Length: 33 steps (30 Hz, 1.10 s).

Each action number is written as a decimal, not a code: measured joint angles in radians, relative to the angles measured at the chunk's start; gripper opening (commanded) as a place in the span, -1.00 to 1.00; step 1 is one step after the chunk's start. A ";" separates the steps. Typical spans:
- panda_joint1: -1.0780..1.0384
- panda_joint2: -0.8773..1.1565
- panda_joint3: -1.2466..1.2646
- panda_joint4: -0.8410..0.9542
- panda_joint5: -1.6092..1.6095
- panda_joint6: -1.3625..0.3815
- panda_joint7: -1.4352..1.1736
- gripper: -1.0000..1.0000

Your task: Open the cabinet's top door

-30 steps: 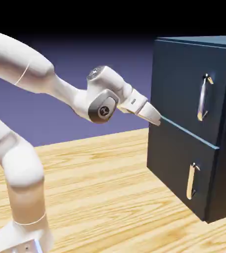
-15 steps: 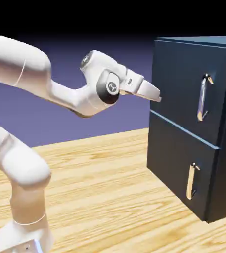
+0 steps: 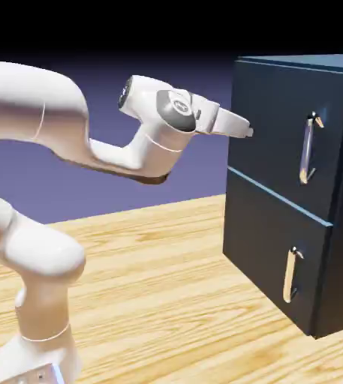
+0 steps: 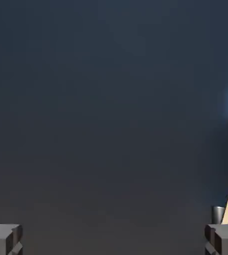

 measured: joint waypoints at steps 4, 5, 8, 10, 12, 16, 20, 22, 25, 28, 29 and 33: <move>0.066 -0.021 -0.070 0.034 -0.174 -0.011 0.127 0.00; 0.082 -0.027 -0.088 0.042 -0.217 -0.014 0.159 0.00; 0.132 -0.043 -0.140 0.067 -0.348 -0.022 0.255 0.00; 0.164 -0.053 -0.176 0.084 -0.435 -0.028 0.319 0.00; 0.197 -0.064 -0.211 0.101 -0.522 -0.033 0.382 0.00; 0.263 -0.085 -0.281 0.134 -0.696 -0.044 0.510 0.00; 0.329 -0.107 -0.351 0.168 -0.870 -0.055 0.637 0.00; 0.362 -0.117 -0.386 0.184 -0.957 -0.061 0.701 0.00; 0.411 -0.133 -0.439 0.209 -1.087 -0.069 0.797 0.00; 0.460 -0.149 -0.492 0.235 -1.218 -0.078 0.892 0.00; 0.477 -0.155 -0.509 0.243 -1.261 -0.080 0.924 0.00; 0.551 -0.138 -0.558 0.300 -1.271 -0.084 0.929 0.00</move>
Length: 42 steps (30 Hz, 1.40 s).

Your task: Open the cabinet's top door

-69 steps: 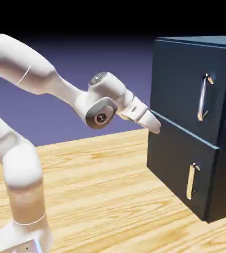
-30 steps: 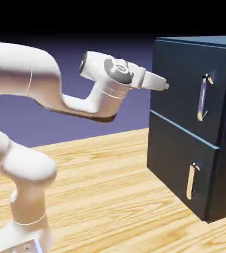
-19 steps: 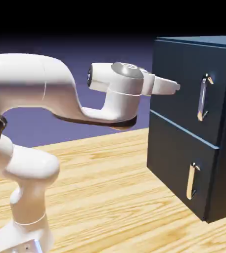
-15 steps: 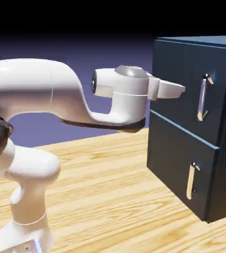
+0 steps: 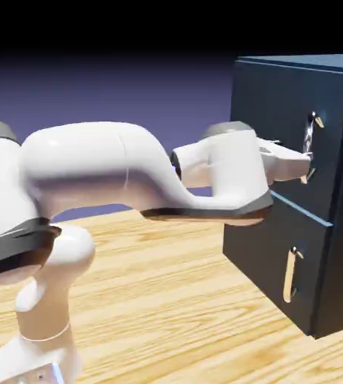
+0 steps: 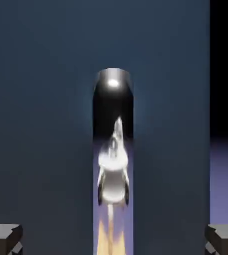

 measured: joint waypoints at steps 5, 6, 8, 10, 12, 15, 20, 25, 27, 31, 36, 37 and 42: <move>0.116 0.028 -0.075 0.089 -0.008 -0.005 0.003 -1.00; 0.116 0.028 -0.075 0.089 -0.008 -0.005 0.003 -1.00; 0.044 0.062 -0.025 0.035 0.002 -0.039 0.040 -1.00; -0.029 0.076 0.030 -0.025 0.036 -0.079 0.041 -1.00; -0.101 0.086 0.088 -0.083 0.075 -0.119 0.039 -1.00; -0.210 0.094 0.182 -0.167 0.139 -0.176 0.032 -1.00; -0.391 0.108 0.353 -0.286 0.243 -0.250 0.041 -1.00; -0.561 0.097 0.535 -0.391 0.368 -0.313 0.037 -1.00; -0.621 0.084 0.607 -0.430 0.425 -0.339 0.028 -1.00; -0.749 0.078 0.752 -0.481 0.517 -0.352 0.041 -1.00; -0.898 0.049 0.933 -0.537 0.650 -0.361 0.041 -1.00; -0.927 0.042 0.969 -0.547 0.677 -0.360 0.041 -1.00; -1.081 0.001 1.150 -0.583 0.811 -0.332 0.041 -1.00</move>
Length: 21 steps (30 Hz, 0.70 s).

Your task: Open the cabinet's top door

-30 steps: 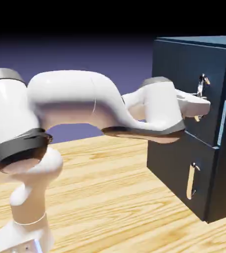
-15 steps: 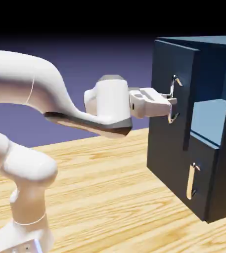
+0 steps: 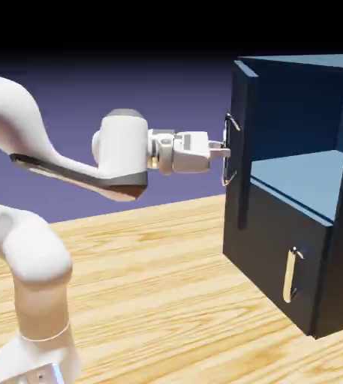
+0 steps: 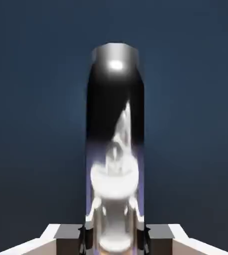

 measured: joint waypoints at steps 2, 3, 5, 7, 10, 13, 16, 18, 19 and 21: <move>-0.065 -0.021 0.072 -0.012 0.056 0.020 0.000 -1.00; -0.098 -0.033 0.109 -0.017 0.086 0.032 -0.003 -1.00; -0.167 -0.060 0.181 -0.027 0.145 0.062 -0.007 -1.00; -0.239 -0.084 0.248 -0.031 0.189 0.101 -0.003 -1.00; -0.348 -0.122 0.335 -0.033 0.241 0.173 0.000 -1.00; -0.457 -0.180 0.418 -0.041 0.321 0.255 -0.007 -1.00; -0.532 -0.252 0.489 -0.062 0.451 0.310 -0.072 -1.00; -0.522 -0.284 0.511 -0.081 0.538 0.291 -0.134 -1.00; -0.500 -0.294 0.517 -0.091 0.582 0.264 -0.169 -1.00; -0.450 -0.315 0.531 -0.108 0.666 0.200 -0.235 -1.00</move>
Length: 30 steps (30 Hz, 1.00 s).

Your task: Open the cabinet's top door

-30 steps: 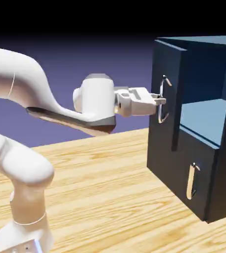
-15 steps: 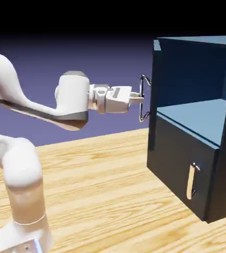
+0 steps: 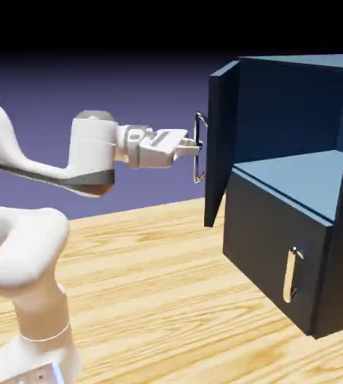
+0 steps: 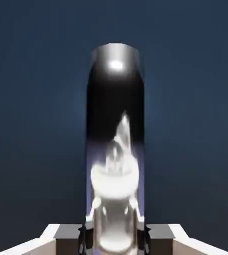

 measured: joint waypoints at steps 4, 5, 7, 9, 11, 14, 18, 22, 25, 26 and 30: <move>0.097 -0.038 0.061 -0.017 0.174 -0.150 -0.105 -1.00; 0.121 -0.045 0.082 -0.017 0.217 -0.194 -0.125 -1.00; 0.163 -0.053 0.128 -0.010 0.297 -0.280 -0.158 -1.00; 0.198 -0.056 0.178 0.005 0.371 -0.367 -0.182 -1.00; 0.223 -0.053 0.232 0.028 0.440 -0.454 -0.201 -1.00; 0.241 -0.038 0.317 0.078 0.537 -0.585 -0.219 -1.00; 0.226 -0.007 0.437 0.175 0.651 -0.759 -0.234 -1.00; 0.162 0.027 0.559 0.305 0.752 -0.932 -0.245 -1.00; 0.092 0.046 0.642 0.414 0.812 -1.052 -0.254 -1.00; 0.067 0.050 0.667 0.450 0.829 -1.089 -0.257 -1.00; -0.041 0.059 0.757 0.595 0.887 -1.225 -0.273 -1.00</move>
